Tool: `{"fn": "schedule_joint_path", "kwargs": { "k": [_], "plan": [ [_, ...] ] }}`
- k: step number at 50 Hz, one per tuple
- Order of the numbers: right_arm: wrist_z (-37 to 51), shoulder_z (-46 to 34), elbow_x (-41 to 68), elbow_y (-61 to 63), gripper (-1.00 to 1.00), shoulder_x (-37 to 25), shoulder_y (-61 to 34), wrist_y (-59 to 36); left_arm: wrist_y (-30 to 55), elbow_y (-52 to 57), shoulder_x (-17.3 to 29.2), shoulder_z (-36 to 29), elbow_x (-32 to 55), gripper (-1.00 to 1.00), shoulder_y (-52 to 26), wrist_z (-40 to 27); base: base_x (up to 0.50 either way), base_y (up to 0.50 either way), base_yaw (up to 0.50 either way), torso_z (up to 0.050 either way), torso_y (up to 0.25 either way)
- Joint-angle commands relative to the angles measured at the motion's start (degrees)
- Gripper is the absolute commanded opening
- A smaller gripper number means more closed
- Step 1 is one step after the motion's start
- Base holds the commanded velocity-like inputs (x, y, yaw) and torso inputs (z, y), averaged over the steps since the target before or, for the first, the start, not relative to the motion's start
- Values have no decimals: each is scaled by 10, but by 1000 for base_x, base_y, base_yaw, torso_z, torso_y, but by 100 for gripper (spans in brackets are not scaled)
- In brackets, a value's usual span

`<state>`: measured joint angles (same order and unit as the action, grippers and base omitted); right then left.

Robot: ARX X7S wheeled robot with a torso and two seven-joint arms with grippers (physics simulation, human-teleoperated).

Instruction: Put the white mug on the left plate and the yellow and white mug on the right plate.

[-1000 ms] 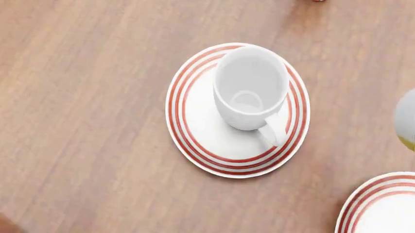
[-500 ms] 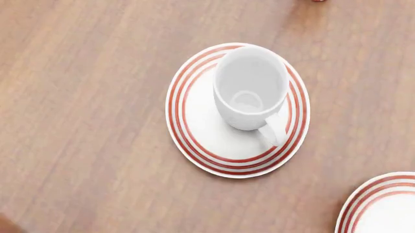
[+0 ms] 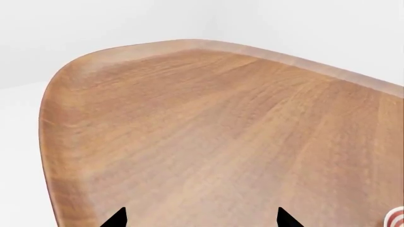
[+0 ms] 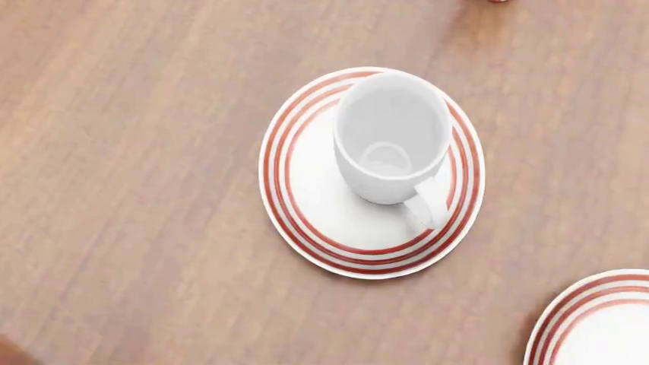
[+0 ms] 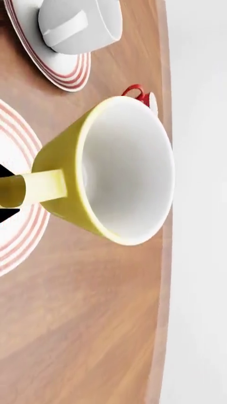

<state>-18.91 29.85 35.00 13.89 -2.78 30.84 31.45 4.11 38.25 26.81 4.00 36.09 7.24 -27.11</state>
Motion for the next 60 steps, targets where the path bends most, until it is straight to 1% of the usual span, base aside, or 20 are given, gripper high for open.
{"fn": "schedule_joint_path", "kwargs": {
  "k": [1, 25, 50, 60],
  "plan": [
    [-14, -8, 20, -59, -100, 2, -3, 41, 0, 1, 2, 0, 1, 100, 1, -1, 0, 0, 0, 0, 0],
    [2, -44, 3, -182, -100, -30, -94, 19, -3, 4, 5, 3, 6, 100, 4, -3, 0, 0, 0, 0, 0],
    [0, -74, -7, -209, -100, -43, -109, 8, -7, 7, 8, 4, 7, 100, 9, -4, 0, 0, 0, 0, 0],
    [2, -81, -9, -222, -100, -46, -118, 6, -13, 19, 13, 15, 15, 100, 20, -5, 0, 0, 0, 0, 0]
  ]
}}
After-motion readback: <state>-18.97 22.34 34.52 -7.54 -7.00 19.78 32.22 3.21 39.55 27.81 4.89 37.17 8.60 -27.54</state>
